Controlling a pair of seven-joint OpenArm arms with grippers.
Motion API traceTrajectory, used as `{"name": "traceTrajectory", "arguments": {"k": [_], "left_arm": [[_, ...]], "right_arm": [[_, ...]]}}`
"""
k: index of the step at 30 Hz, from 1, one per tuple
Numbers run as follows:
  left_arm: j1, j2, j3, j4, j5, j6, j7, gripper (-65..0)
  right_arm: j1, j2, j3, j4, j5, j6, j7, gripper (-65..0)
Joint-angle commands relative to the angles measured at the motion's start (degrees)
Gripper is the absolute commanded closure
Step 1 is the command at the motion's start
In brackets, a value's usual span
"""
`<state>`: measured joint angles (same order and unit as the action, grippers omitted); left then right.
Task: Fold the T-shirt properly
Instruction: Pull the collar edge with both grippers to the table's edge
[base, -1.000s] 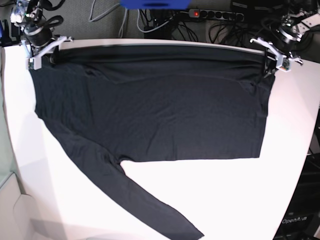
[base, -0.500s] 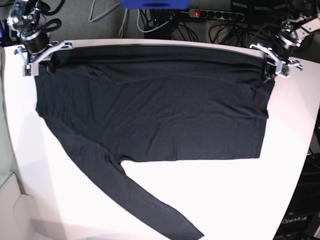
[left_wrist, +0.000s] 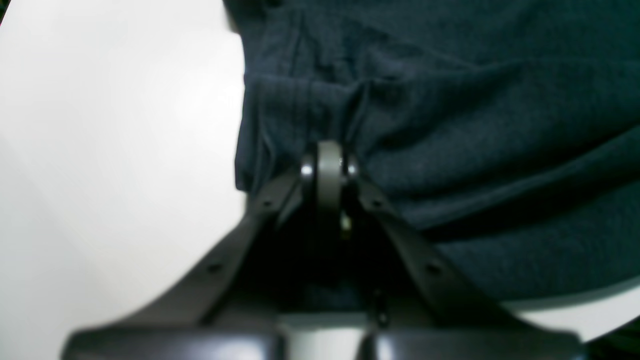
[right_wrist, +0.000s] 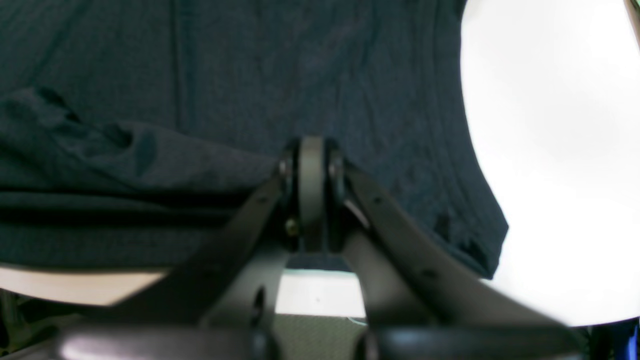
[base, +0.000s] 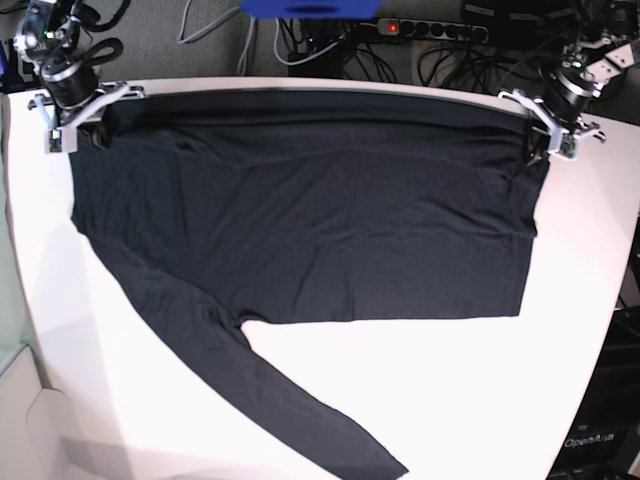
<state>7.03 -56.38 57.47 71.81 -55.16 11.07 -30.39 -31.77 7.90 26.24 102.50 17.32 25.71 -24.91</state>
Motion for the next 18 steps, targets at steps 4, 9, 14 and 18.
{"name": "traceTrajectory", "arguments": {"k": [4,9,14,18], "left_arm": [[1.9,0.2,1.4,1.5,-1.2,-2.9,12.8,-0.5],[2.6,-0.7,1.8,1.7,-1.2,-2.9,4.6,-22.6],[4.9,-1.4,1.5,2.9,-1.2,-2.9,-0.1,-42.0],[5.2,-1.4,1.6,2.3,-1.7,-2.9,-2.8,-42.3]], "right_arm": [[0.1,0.8,0.4,1.0,0.6,-0.2,1.2,0.0],[0.3,1.0,0.4,1.0,0.6,-0.2,1.2,0.0],[0.3,2.2,0.4,1.0,0.6,-0.2,1.2,-0.3],[1.5,2.2,0.4,1.0,0.6,-0.2,1.2,-5.4]]}}
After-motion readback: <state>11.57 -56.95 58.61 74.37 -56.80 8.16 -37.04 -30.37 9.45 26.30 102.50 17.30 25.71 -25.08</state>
